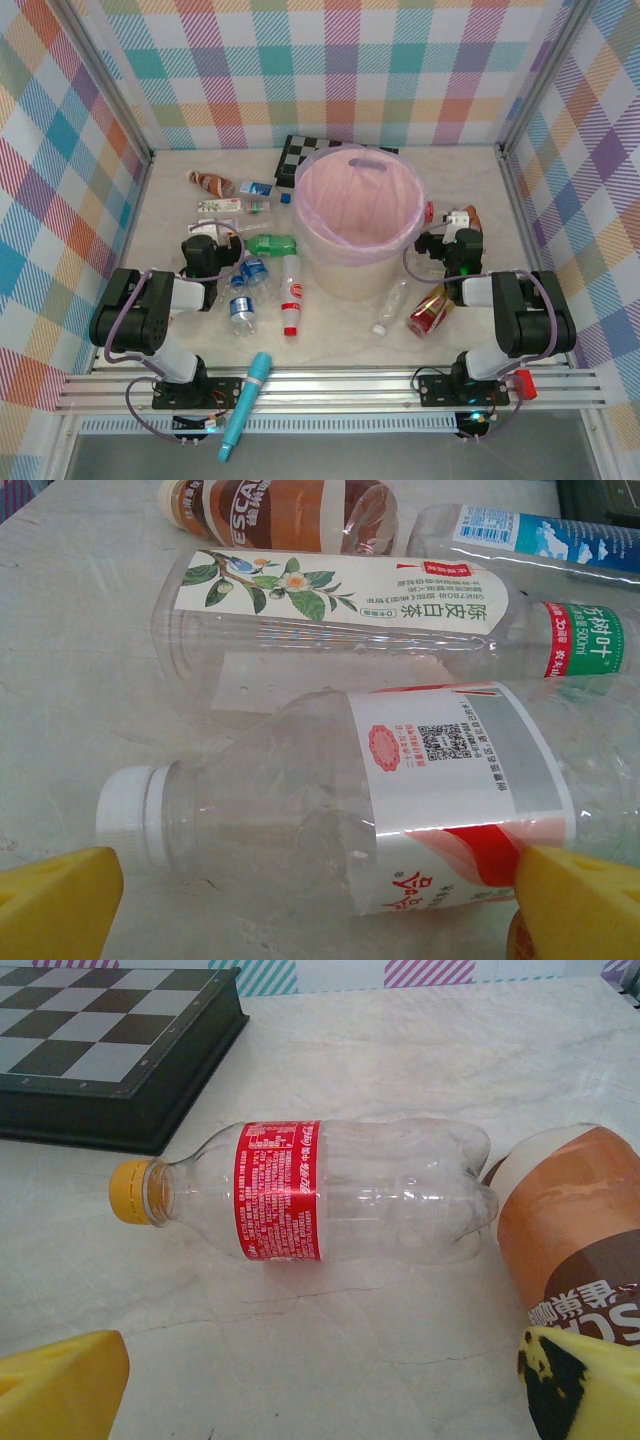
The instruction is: Put the plastic bottles in the bin
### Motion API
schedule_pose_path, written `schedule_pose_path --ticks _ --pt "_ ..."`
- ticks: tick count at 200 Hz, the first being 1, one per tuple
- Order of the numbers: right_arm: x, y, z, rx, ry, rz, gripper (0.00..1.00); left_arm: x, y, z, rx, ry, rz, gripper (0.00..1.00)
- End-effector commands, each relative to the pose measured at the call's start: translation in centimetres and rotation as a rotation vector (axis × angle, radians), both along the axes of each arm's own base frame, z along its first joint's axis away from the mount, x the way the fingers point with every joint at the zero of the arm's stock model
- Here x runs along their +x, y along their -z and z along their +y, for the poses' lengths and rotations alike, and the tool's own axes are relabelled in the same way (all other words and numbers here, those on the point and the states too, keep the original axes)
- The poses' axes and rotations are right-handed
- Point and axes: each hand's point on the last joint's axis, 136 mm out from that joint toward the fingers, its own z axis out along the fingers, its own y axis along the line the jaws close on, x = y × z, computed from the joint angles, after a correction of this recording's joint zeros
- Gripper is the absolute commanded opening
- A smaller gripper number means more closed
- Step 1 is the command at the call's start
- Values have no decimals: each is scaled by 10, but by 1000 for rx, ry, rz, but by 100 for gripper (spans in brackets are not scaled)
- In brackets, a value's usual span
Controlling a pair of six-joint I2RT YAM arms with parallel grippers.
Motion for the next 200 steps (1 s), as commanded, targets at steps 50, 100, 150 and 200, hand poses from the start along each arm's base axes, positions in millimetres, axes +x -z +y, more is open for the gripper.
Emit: schedule_pose_path --ticks 50,100,150,200 --pt "4 -5 1 15 -10 -14 100 8 -13 -3 -9 11 -41 100" --pt "4 -5 2 25 -17 -10 99 8 -13 -3 -9 11 -40 100" --pt "5 -6 1 28 -18 -10 99 9 -13 -3 -11 10 -39 100" --pt "7 -18 -2 24 -2 27 99 12 -26 -7 -5 35 -12 100"
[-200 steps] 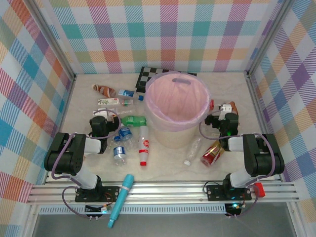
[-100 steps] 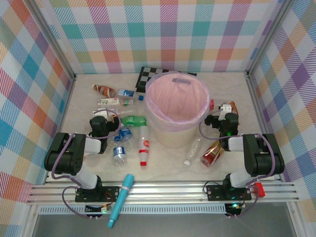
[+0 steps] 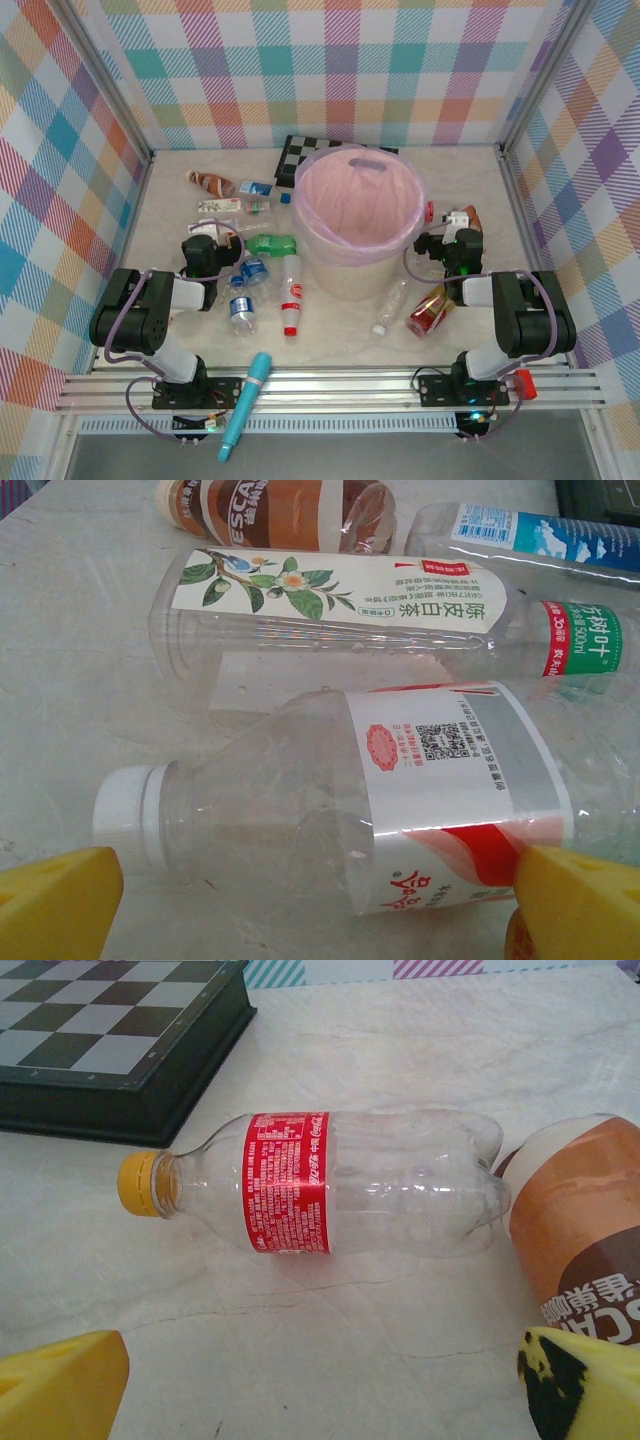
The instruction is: Put the plastic bottles in the bin
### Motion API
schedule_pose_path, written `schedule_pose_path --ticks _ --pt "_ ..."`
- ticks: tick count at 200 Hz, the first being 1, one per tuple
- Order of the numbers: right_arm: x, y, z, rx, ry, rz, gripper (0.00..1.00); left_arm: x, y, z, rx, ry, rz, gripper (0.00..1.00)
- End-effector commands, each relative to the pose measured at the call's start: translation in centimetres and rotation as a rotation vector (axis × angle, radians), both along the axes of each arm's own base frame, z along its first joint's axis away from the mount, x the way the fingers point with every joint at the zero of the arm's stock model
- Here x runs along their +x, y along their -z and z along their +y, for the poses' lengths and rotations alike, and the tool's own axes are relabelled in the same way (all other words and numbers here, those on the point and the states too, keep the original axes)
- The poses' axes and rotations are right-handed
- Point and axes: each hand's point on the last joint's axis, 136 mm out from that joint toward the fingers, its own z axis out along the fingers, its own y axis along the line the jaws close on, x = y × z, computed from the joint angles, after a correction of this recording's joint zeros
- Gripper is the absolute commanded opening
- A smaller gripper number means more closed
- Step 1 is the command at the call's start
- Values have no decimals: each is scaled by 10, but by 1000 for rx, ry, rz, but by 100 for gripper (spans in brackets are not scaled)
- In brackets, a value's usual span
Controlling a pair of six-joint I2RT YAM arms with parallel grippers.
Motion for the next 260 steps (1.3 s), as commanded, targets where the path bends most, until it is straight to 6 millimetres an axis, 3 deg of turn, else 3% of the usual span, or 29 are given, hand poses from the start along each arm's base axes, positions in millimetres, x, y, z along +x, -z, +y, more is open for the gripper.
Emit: schedule_pose_path --ticks 1,53,77,96,132,153,179,209,227,260 --pt "8 -22 -2 14 8 6 100 12 -28 -6 -2 25 -20 100" --pt "-12 -53 -10 56 87 132 99 -2 -79 14 -15 -100 -37 100" --pt "-35 -90 -21 120 197 210 99 -19 -102 25 -68 -199 -7 100" --pt "-50 -116 -27 161 266 263 99 -32 -120 27 -128 -232 -9 100" --pt "-56 -133 -33 100 291 420 100 -54 -152 17 -271 -235 33 100" --pt "-52 -118 -42 78 288 516 99 -64 -157 -2 -395 -188 107 100" --pt "-41 -97 -64 108 315 632 100 -72 -177 -43 -603 -45 150 96" --pt "-24 -70 -84 91 331 714 98 -84 -236 -91 -770 160 102 90" --pt "-16 -46 -84 117 291 788 91 -92 -270 -113 -819 266 77 86" --pt "-5 -13 -86 135 248 856 89 -98 -317 -150 -896 422 26 81"
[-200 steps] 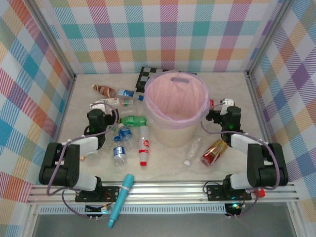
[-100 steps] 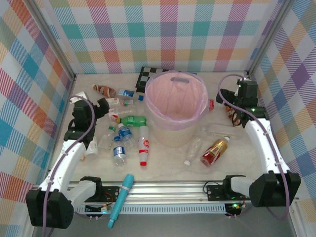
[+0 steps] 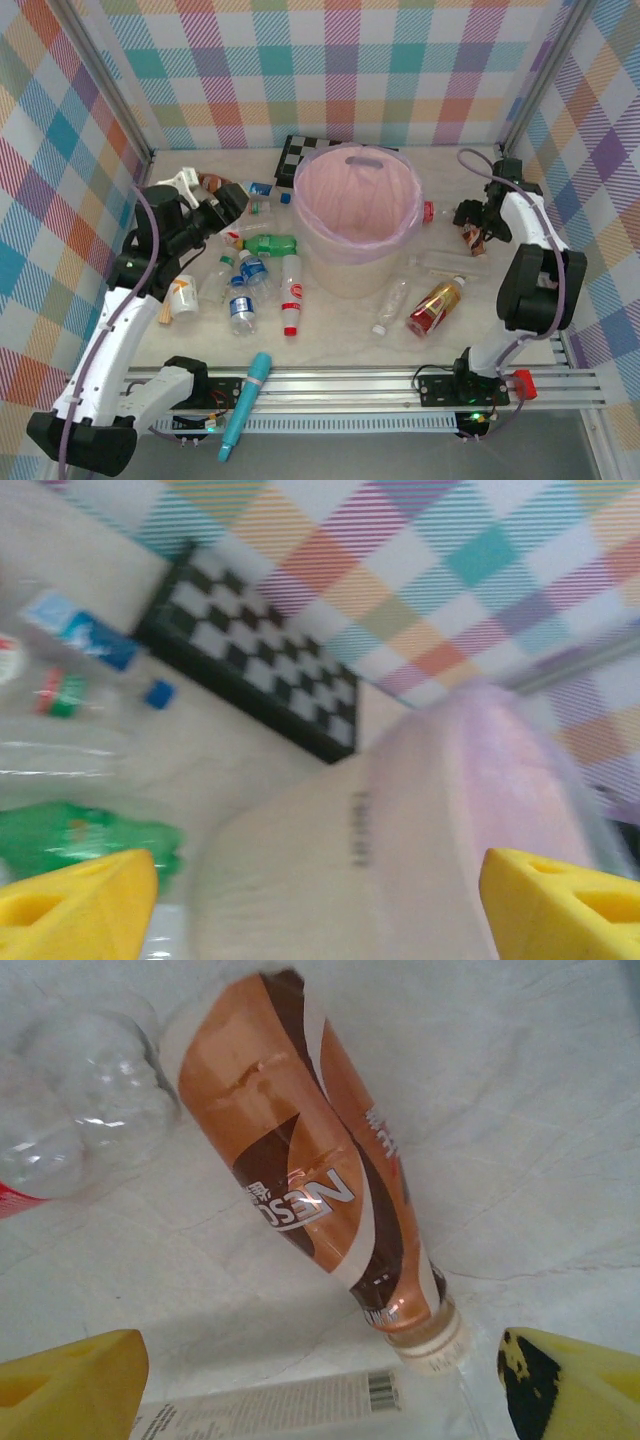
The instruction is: Put the plastic bottles in the bin
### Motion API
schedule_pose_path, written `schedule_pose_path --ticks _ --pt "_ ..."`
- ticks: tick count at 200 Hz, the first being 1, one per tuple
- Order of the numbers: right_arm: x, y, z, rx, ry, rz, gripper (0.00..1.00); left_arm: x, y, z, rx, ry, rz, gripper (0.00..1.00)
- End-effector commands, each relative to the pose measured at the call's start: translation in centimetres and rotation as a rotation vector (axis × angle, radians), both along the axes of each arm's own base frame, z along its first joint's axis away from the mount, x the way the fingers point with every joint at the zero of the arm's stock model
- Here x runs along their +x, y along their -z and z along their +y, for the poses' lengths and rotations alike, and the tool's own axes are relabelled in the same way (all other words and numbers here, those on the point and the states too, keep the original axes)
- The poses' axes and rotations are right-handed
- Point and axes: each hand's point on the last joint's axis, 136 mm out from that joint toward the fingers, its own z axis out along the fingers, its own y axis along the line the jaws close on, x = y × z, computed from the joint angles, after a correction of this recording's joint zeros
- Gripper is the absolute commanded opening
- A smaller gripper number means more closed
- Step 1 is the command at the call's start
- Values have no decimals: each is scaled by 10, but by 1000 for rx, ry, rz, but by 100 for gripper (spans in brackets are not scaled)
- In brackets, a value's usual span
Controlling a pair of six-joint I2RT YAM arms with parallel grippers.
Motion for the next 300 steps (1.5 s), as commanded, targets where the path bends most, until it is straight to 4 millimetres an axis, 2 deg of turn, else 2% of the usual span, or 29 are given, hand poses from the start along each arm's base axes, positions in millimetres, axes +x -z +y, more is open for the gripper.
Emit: schedule_pose_path --ticks 1,18,26,59,76,122,169,178,183,206,238,261,300 --pt "6 11 5 48 -58 30 89 -12 -41 -34 -122 131 -63 81" --pt "12 22 4 61 -59 42 85 -10 -43 -55 -155 186 -58 78" --pt "15 28 2 61 -53 49 83 -7 -50 -66 -175 215 -86 77" --pt "27 51 1 79 -54 67 75 -2 -33 -107 -153 294 -36 76" --pt "31 60 -2 74 -47 75 73 0 -23 -118 -124 306 -14 76" --pt "33 74 -4 70 -55 94 60 6 15 -128 -46 295 66 75" --pt "33 56 -8 42 -67 77 45 12 43 -130 3 282 118 72" --pt "33 50 -8 43 -67 73 43 13 46 -130 10 279 122 72" --pt "33 46 -8 43 -65 68 41 11 54 -128 30 277 152 72" --pt "33 28 -8 43 -57 42 38 13 62 -127 56 274 169 73" --pt "29 -8 -3 59 -58 6 35 13 73 -129 80 283 194 73" --pt "25 -55 9 105 -68 -76 34 13 75 -129 85 289 196 73" --pt "18 -160 50 290 -134 -279 34 13 79 -131 102 305 201 73"
